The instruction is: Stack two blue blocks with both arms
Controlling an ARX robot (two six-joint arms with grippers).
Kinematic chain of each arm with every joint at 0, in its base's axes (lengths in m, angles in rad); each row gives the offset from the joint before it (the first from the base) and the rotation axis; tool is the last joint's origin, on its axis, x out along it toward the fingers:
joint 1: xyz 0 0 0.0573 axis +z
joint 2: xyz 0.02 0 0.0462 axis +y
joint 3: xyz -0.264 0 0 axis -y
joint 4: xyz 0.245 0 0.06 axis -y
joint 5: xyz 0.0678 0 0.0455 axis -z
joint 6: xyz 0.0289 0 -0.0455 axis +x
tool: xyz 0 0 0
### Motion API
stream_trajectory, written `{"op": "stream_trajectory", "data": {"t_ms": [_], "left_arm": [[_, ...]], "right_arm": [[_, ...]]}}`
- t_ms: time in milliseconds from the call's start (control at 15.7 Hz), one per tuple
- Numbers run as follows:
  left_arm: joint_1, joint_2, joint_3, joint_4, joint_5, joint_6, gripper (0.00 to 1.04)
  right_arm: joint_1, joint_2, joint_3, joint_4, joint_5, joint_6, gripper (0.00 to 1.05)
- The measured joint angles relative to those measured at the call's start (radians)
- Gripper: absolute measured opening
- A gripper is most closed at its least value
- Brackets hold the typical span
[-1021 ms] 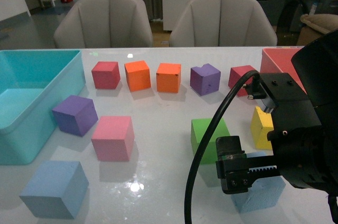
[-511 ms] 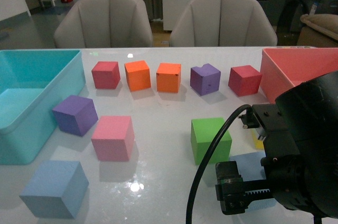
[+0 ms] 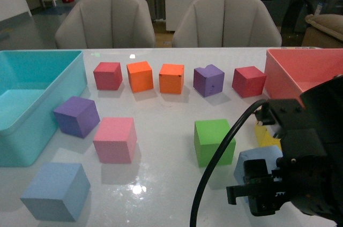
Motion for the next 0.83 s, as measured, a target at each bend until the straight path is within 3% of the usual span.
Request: {"op": "stream_trajectory", "data": {"t_ms": [255, 830], "left_arm": [[0.000, 0.000, 0.000, 0.000, 0.000, 0.000, 0.98], [0.000, 0.000, 0.000, 0.000, 0.000, 0.000, 0.98]], "right_arm": [[-0.001, -0.233, -0.002, -0.106, 0.001, -0.057, 0.45], [0.000, 0.248, 0.724, -0.360, -0.031, -0.080, 0.44]]}}
